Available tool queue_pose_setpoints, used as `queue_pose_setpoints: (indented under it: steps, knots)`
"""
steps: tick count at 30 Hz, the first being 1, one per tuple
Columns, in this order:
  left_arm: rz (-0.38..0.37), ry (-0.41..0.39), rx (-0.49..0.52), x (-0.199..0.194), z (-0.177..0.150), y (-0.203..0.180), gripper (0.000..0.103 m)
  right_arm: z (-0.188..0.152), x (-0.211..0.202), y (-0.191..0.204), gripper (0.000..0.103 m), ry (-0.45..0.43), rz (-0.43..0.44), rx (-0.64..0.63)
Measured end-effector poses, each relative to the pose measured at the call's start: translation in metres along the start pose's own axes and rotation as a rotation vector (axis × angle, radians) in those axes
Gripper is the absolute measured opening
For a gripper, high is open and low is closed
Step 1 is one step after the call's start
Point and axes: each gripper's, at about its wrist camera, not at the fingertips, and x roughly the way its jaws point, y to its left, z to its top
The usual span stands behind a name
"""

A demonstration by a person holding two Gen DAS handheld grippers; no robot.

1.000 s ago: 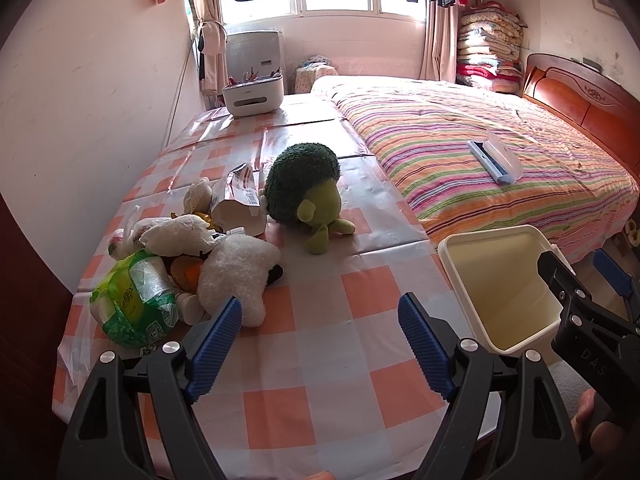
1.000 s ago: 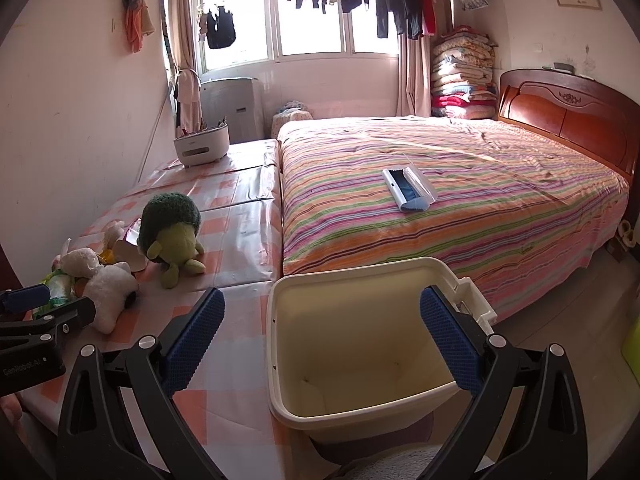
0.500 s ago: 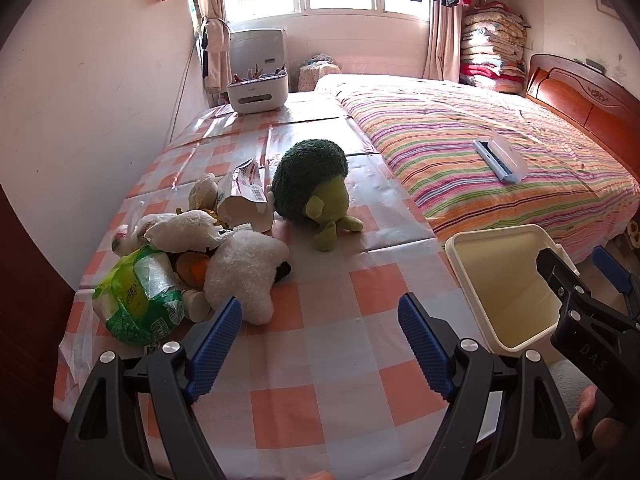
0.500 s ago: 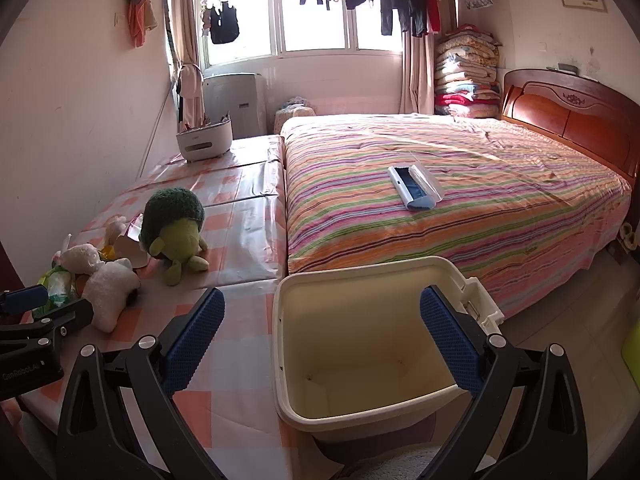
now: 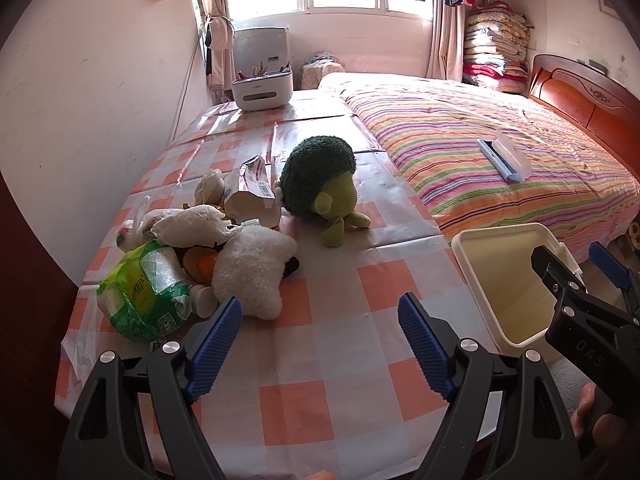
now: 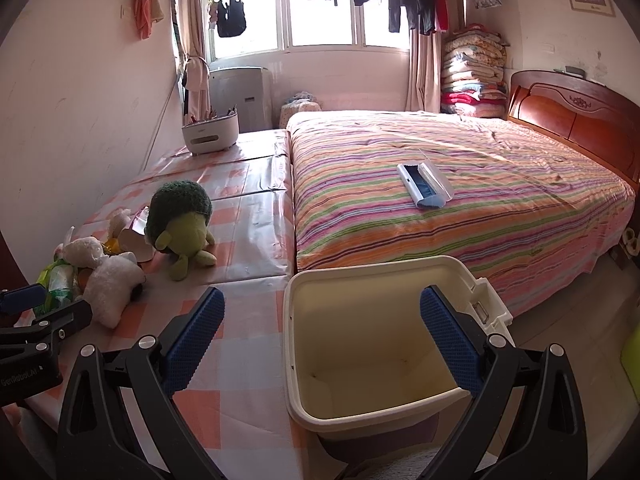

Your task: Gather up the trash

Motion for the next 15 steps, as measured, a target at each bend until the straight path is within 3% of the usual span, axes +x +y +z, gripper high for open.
queue_pose_setpoints:
  steps: [15]
  knots:
    - [0.022, -0.008, -0.003, -0.0021, 0.0002, 0.0043, 0.078, 0.0015, 0.0007, 0.003, 0.097, 0.009, 0.009, -0.011]
